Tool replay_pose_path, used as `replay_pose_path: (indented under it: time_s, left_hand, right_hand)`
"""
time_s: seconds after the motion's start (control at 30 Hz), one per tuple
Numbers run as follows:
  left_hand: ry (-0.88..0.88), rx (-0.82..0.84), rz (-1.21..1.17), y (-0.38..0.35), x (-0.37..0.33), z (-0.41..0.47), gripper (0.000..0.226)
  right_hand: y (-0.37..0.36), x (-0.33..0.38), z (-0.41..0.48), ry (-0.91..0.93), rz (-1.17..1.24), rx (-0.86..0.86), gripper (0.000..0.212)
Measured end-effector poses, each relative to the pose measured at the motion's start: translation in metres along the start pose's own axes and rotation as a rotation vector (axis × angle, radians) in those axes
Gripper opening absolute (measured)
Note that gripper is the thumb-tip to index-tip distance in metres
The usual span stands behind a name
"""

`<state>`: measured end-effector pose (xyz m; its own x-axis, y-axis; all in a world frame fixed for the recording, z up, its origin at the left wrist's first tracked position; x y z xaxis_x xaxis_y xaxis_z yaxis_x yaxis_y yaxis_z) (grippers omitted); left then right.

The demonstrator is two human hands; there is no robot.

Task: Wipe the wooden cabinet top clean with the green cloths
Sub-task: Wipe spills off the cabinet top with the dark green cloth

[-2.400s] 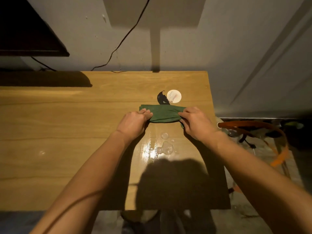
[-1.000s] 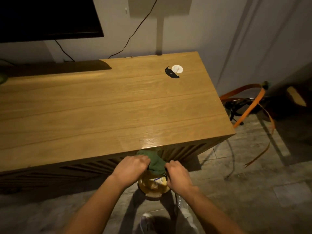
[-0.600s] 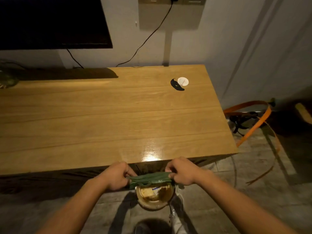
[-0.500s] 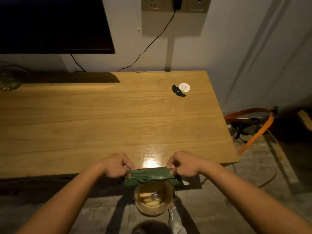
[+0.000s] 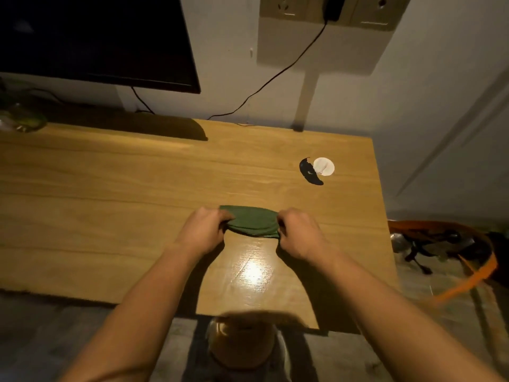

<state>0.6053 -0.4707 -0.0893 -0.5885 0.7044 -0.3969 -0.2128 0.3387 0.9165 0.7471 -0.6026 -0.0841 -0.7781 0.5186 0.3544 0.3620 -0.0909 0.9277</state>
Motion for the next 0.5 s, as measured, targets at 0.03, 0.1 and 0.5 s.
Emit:
replay_pose_path:
  time_s: [0.03,0.1,0.5]
  left_hand:
    - [-0.013,-0.03,-0.004,-0.001,0.002,-0.007,0.04]
    - [-0.026,-0.081,-0.004,0.0,0.005,-0.025,0.039]
    - [-0.026,-0.101,-0.102,0.011,0.025,-0.181,0.056]
  right_hand:
    - [-0.006,0.004,-0.003,0.015,-0.011,-0.003,0.019]
    - [-0.013,0.01,-0.007,0.04,-0.014,0.003,0.021]
    - [-0.055,0.072,-0.123,0.184,0.051,0.111,0.02]
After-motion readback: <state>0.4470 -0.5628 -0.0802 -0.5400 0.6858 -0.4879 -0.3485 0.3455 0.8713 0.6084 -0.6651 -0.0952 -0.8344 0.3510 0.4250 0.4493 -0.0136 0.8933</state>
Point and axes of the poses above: each hand's wrist, its own z-axis towards the middle knuckle, its own y-axis out of the back of the hand, x = y × z, the point moved 9 cm from there along z, towards the middle knuckle, and after that the axes turned 11 degrees about -x, right-handed, at the moved point
